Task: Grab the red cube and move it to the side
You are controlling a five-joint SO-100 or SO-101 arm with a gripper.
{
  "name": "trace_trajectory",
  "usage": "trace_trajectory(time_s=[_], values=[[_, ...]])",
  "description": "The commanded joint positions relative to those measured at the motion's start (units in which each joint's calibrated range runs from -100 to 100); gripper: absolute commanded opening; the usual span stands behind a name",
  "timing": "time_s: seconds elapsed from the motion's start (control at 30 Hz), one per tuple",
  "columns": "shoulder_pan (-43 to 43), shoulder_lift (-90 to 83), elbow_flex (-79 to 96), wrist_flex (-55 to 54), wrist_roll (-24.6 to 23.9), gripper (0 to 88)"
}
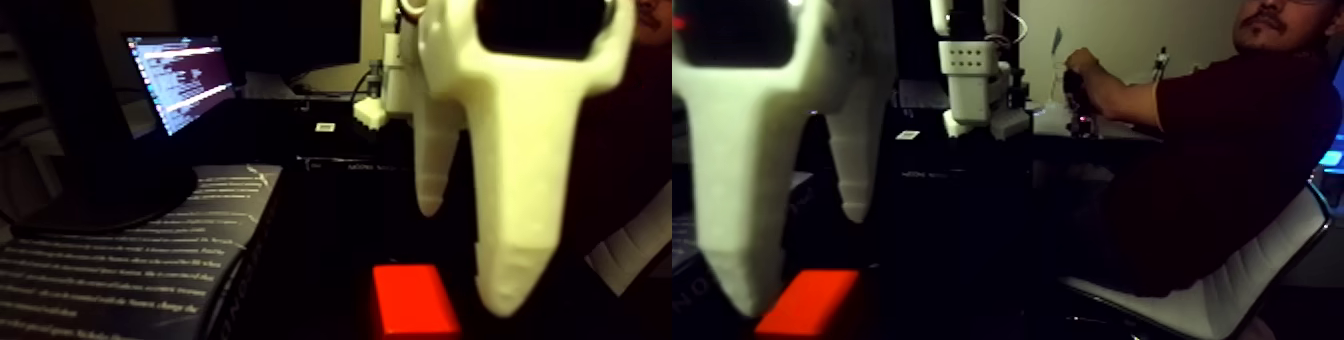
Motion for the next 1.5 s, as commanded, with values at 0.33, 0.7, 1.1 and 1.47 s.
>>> trace_trajectory(time_s=[0.33,0.7,1.1,1.47], values=[[0.1,4.2,-3.1,-0.3,3.4,28.4],[0.3,6.6,-4.9,-1.0,3.9,35.7],[1.8,7.9,-6.0,-0.9,5.4,38.5],[3.1,10.0,-8.4,0.5,5.5,38.4]])
